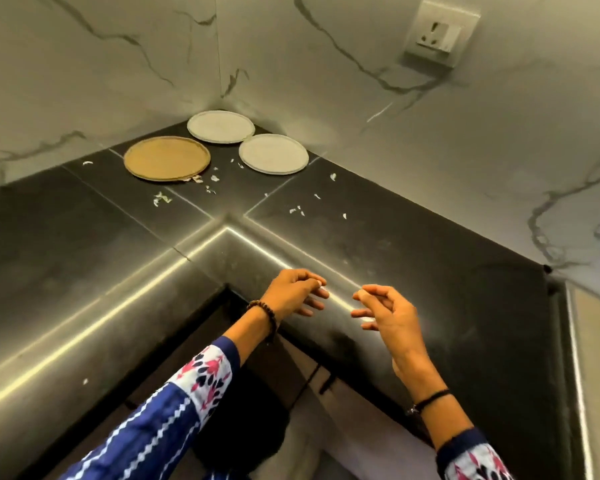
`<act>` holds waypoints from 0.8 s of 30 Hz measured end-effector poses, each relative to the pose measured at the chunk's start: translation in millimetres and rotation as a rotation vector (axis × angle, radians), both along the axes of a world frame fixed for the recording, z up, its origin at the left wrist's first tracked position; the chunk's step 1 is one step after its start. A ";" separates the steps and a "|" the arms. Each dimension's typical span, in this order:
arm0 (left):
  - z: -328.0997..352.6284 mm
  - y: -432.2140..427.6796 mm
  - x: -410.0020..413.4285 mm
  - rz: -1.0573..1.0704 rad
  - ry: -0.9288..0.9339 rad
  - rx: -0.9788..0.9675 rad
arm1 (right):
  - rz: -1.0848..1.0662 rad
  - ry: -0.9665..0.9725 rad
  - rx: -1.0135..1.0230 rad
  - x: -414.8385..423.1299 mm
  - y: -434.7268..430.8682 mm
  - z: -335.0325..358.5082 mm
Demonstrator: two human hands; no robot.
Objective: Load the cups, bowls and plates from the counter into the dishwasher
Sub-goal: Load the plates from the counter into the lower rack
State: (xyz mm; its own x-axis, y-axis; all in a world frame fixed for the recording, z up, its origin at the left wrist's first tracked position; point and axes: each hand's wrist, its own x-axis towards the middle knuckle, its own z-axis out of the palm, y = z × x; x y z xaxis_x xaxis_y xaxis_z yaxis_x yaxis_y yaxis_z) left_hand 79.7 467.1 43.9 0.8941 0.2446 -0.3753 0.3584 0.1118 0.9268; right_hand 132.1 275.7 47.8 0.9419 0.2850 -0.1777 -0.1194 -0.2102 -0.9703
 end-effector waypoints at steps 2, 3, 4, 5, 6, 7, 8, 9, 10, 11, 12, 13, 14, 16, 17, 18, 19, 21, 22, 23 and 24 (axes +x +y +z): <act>3.5 27.2 11.3 0.017 -0.002 0.002 | 0.001 0.021 0.005 13.6 27.6 1.2; 5.6 42.6 17.6 0.030 -0.007 0.000 | 0.003 0.029 0.013 22.5 43.0 1.7; 7.6 56.3 22.9 0.045 -0.012 -0.001 | 0.005 0.037 0.021 30.6 57.1 2.4; 8.7 70.6 28.0 0.063 -0.014 -0.002 | 0.013 0.041 0.026 38.4 71.7 3.6; 9.9 83.9 32.4 0.081 -0.013 -0.001 | 0.021 0.046 0.031 45.7 86.4 5.3; 10.6 95.2 36.3 0.100 -0.010 0.000 | 0.031 0.049 0.035 51.4 98.5 7.4; 12.5 107.9 40.9 0.121 -0.009 0.003 | 0.044 0.049 0.038 59.5 112.8 9.4; 13.2 119.6 46.1 0.139 -0.009 0.008 | 0.059 0.047 0.035 67.3 125.7 11.4; 14.3 131.2 51.0 0.159 -0.009 0.019 | 0.079 0.043 0.026 76.0 138.6 12.9; 14.5 142.7 56.1 0.176 -0.010 0.031 | 0.097 0.038 0.017 84.9 150.7 13.8; 14.6 152.7 60.4 0.194 -0.008 0.044 | 0.113 0.033 0.010 93.3 161.4 14.9; 13.6 163.7 65.4 0.212 -0.005 0.052 | 0.132 0.028 0.000 102.7 172.9 15.8; 12.9 173.1 70.2 0.229 -0.001 0.057 | 0.146 0.023 -0.007 111.3 183.7 16.5; 11.0 192.8 82.9 0.252 0.010 0.094 | 0.162 0.008 -0.010 130.7 204.5 17.2; 8.6 201.9 89.2 0.265 0.019 0.130 | 0.171 0.000 -0.017 139.8 213.1 17.5; 7.5 211.8 97.0 0.285 0.018 0.175 | 0.184 -0.007 -0.027 151.1 222.9 18.3; 6.3 220.2 104.6 0.304 0.015 0.227 | 0.198 -0.011 -0.040 162.3 231.1 18.6; 4.1 236.8 122.4 0.335 0.012 0.297 | 0.213 -0.019 -0.071 190.2 248.1 18.1; 2.2 242.7 130.5 0.345 0.015 0.311 | 0.216 -0.029 -0.097 202.7 254.9 18.5; 1.2 249.3 140.7 0.357 0.020 0.324 | 0.223 -0.045 -0.128 218.5 263.3 18.3; -0.4 254.5 150.2 0.367 0.023 0.338 | 0.231 -0.059 -0.158 233.9 270.7 17.5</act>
